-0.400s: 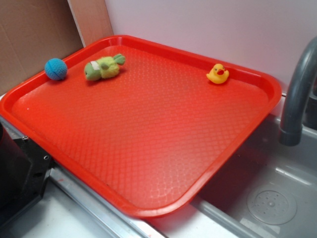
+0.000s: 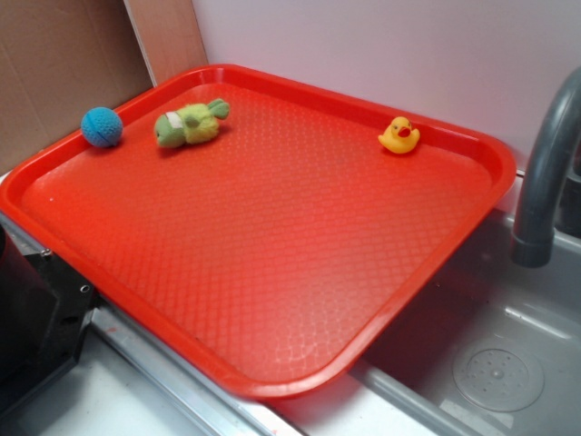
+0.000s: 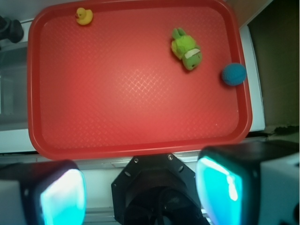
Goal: Grab the blue ball.
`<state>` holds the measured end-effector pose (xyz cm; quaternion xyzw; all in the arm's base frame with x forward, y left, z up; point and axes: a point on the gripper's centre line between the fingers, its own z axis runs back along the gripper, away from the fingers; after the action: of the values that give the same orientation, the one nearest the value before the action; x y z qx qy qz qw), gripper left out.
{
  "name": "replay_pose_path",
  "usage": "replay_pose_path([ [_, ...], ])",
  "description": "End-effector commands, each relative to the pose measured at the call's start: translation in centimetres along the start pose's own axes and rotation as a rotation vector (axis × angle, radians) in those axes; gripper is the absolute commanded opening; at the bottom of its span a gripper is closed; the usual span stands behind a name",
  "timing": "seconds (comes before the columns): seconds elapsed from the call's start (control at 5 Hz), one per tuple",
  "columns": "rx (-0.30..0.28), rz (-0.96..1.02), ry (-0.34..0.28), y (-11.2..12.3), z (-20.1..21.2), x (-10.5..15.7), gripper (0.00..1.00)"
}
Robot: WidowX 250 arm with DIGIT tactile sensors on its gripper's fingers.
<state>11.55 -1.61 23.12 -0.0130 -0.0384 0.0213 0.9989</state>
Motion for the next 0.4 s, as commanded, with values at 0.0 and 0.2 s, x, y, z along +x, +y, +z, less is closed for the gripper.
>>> replay_pose_path([
  [0.0, 0.113, 0.481, 0.047, 10.3, -8.4, 4.0, 1.0],
  [0.2, 0.149, 0.73, -0.003, 13.4, -10.2, 5.0, 1.0],
])
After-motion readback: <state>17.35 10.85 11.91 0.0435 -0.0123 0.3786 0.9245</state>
